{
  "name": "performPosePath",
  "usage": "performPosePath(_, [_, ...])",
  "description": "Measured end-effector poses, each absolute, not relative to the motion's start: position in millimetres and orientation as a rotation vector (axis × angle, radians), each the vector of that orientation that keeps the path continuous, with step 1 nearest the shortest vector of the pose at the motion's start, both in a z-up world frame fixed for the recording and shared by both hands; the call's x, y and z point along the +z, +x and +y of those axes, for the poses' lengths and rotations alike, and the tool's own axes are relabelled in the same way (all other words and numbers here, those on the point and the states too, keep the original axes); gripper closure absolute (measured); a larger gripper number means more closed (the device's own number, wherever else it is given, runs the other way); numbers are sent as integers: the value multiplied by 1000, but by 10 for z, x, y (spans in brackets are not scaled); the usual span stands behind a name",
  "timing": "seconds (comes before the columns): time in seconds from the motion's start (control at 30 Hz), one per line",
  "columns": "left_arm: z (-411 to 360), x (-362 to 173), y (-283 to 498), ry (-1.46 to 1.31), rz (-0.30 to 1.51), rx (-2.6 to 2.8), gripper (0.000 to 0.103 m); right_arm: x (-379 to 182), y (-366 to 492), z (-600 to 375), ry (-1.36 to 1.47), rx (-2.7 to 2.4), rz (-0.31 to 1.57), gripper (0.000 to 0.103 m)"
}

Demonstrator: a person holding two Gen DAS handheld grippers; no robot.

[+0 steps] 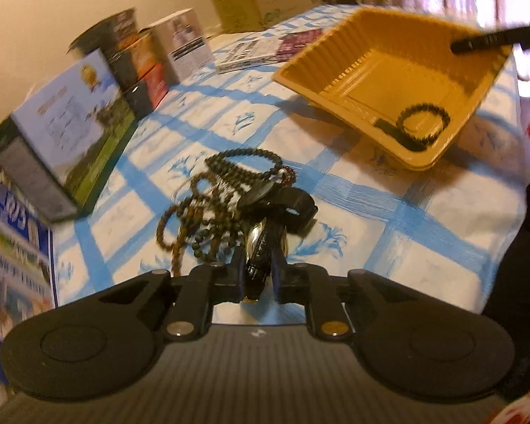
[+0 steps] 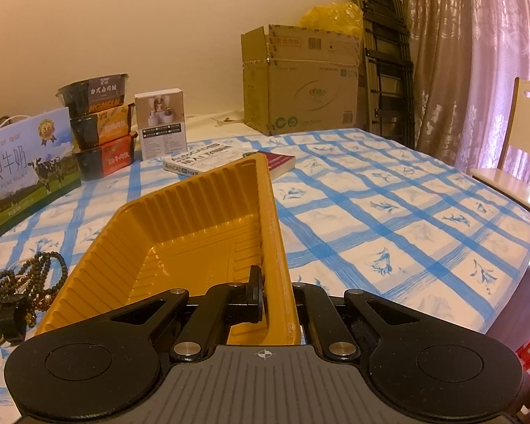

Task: Organize jewelry
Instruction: 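Grasp the black-strap watch by its strap with the left tool and lift, then carry the watch into the orange tray and open the left tool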

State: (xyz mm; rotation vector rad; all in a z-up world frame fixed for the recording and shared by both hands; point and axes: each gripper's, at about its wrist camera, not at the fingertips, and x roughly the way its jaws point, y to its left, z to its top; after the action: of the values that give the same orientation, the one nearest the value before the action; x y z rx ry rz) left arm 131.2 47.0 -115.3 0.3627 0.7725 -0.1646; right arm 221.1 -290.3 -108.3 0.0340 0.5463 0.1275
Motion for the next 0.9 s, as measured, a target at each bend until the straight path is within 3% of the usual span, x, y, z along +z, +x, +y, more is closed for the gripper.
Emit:
performPosePath(0.2, [669,-1130,1249,221,840,-123,88,-1084,2211,-2906,34,128,547,99])
performPosePath(0.3, [676,-1163,1268,212,855,-113,79,-1084,2211,-2904,33,128,546,99])
performPosePath(0.47, [662,-1216,1304,207,877,-119,77,-1083,2216,-2902,33,129,546,99])
performPosePath(0.57, [664,-1238,1322,202,886,-118,80,-1085,2217,-2904,32,128,547,99])
performPosePath(0.6, [669,-1237,1328,199,889,-115,88,-1083,2217,-2908,33,128,548,99])
performPosePath(0.9, [703,-1032,1353,111,845,-114,89,-1070,2231,-2866,25,132,544,99])
